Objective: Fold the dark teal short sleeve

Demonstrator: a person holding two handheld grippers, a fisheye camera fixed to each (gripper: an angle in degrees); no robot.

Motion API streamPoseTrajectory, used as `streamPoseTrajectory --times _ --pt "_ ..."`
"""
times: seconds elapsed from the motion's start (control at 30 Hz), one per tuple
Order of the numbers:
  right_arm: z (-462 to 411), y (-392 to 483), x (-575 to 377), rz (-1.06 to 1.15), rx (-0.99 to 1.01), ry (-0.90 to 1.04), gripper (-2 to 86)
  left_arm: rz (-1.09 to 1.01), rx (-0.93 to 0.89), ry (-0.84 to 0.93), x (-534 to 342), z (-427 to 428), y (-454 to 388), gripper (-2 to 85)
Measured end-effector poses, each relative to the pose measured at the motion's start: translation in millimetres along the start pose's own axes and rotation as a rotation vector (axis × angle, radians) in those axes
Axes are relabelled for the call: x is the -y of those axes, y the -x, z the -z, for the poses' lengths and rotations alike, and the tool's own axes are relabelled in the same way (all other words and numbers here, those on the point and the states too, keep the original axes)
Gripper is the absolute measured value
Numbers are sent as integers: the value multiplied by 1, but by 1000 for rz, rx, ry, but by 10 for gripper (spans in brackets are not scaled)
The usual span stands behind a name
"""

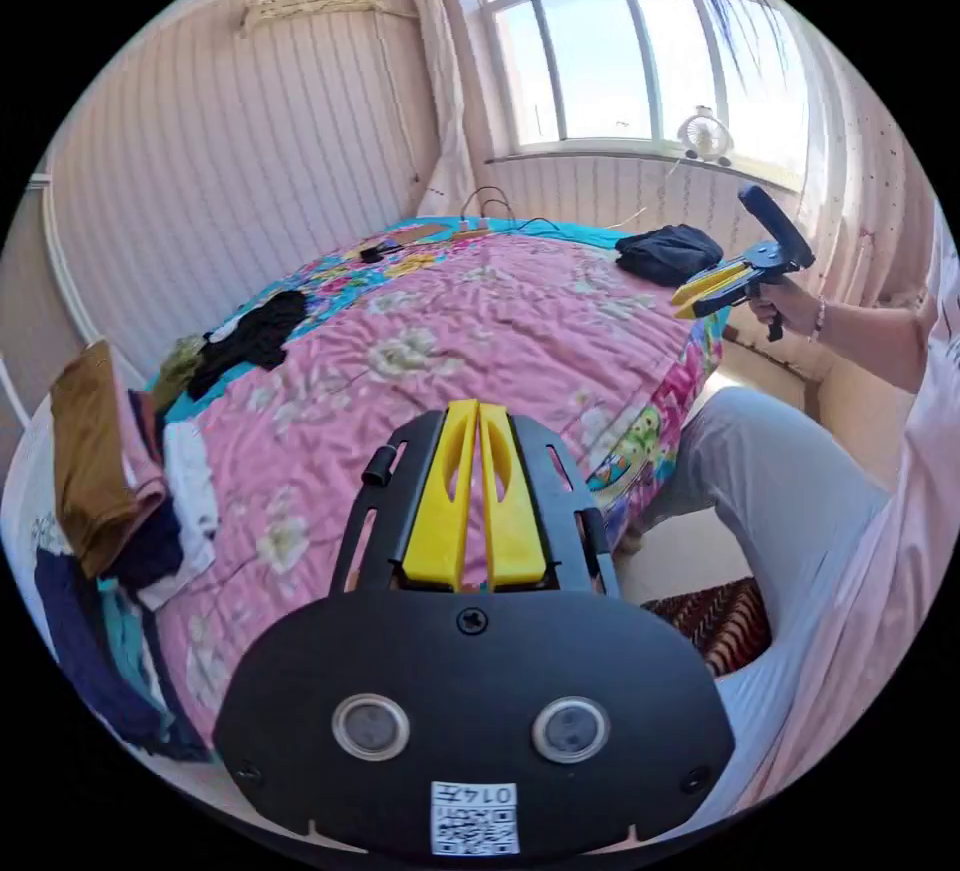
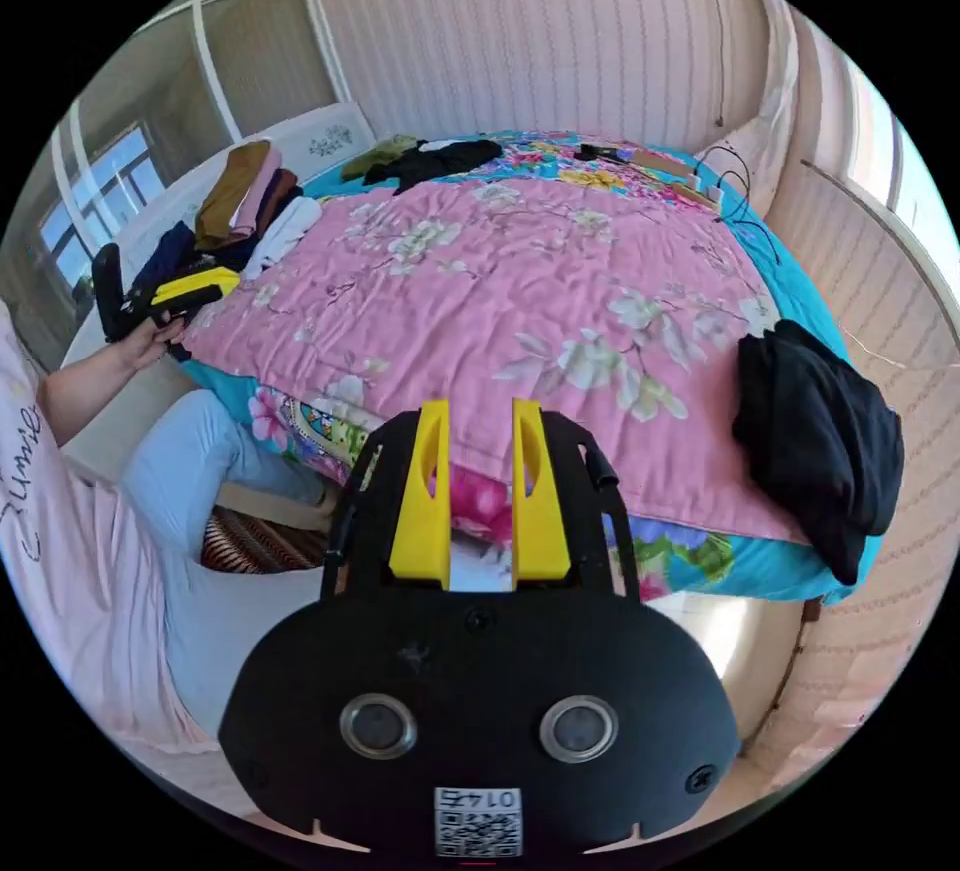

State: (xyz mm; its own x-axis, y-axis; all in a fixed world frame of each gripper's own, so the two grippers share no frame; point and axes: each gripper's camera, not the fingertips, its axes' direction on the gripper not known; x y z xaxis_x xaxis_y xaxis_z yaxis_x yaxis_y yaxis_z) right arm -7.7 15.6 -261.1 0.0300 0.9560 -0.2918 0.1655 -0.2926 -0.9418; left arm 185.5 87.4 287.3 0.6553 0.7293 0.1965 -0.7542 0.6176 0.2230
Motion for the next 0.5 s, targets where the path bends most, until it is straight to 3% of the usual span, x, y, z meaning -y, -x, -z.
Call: streamPoseTrajectory --times 0.2,0.4,0.5 --pt "-100 218 67 442 262 30 120 389 359 47 -174 119 76 40" --pt "-168 426 123 792 425 28 138 671 539 69 -310 187 138 62" --pt "-200 508 150 854 516 48 137 722 581 54 -344 205 163 62"
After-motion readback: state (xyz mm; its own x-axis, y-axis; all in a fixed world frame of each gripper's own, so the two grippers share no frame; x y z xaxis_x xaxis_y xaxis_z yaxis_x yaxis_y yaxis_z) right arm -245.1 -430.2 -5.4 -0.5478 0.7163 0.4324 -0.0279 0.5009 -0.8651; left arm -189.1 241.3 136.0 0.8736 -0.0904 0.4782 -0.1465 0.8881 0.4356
